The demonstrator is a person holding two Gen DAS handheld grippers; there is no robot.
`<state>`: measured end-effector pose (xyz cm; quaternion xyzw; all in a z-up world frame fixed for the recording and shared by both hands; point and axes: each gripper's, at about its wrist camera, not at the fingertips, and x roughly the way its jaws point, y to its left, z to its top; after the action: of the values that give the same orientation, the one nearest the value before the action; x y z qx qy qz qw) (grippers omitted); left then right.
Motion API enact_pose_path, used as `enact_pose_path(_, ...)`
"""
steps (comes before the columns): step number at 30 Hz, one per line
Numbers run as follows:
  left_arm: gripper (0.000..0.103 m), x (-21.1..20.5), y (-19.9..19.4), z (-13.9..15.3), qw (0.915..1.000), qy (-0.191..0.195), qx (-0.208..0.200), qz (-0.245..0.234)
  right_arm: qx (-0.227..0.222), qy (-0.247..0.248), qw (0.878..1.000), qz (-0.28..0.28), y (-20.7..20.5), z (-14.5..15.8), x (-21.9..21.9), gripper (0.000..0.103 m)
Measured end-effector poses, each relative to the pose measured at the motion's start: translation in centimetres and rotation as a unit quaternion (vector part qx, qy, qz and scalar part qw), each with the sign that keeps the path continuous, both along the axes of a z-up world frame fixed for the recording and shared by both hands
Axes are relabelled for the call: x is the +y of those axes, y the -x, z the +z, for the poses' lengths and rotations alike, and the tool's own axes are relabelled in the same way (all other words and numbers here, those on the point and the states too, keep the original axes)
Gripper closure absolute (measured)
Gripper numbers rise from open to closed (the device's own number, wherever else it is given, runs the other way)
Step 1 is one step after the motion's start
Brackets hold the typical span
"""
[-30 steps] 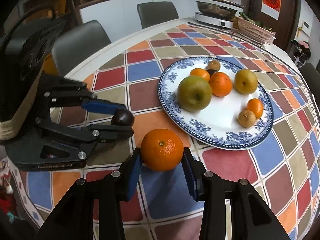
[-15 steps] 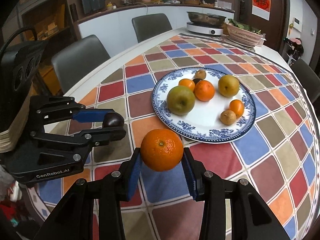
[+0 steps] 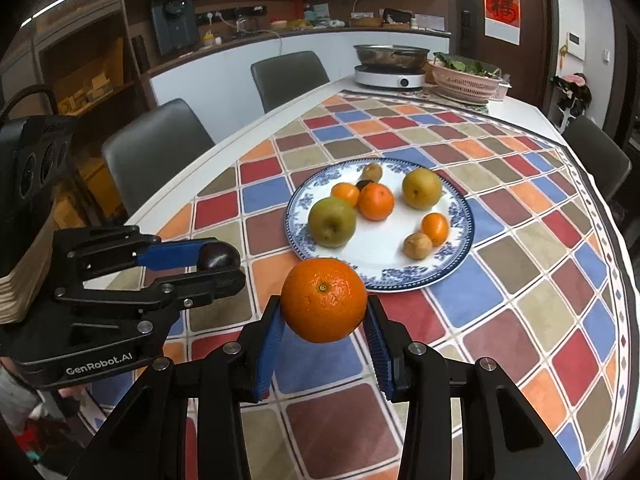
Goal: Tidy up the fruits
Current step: 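Carry the plum onto the plate with the left gripper while the right gripper carries the orange there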
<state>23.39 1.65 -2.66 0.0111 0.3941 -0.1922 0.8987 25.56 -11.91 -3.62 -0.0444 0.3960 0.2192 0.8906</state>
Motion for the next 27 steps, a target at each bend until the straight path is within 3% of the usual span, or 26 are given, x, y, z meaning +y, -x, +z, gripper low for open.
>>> enact_pose_path(16, 0.073, -3.3, -1.6, 3.2, 0.9994, 0.006, -0.033, 0.011, -0.033, -0.016, 0.999, -0.013, -1.2, 2.5, -3.9, 0.062)
enact_pose_path(27, 0.073, -4.6, -5.1, 3.0, 0.9993, 0.005, -0.028, 0.026, -0.029, -0.006, 1.0, -0.007, -5.5, 2.8, -5.4, 0.062)
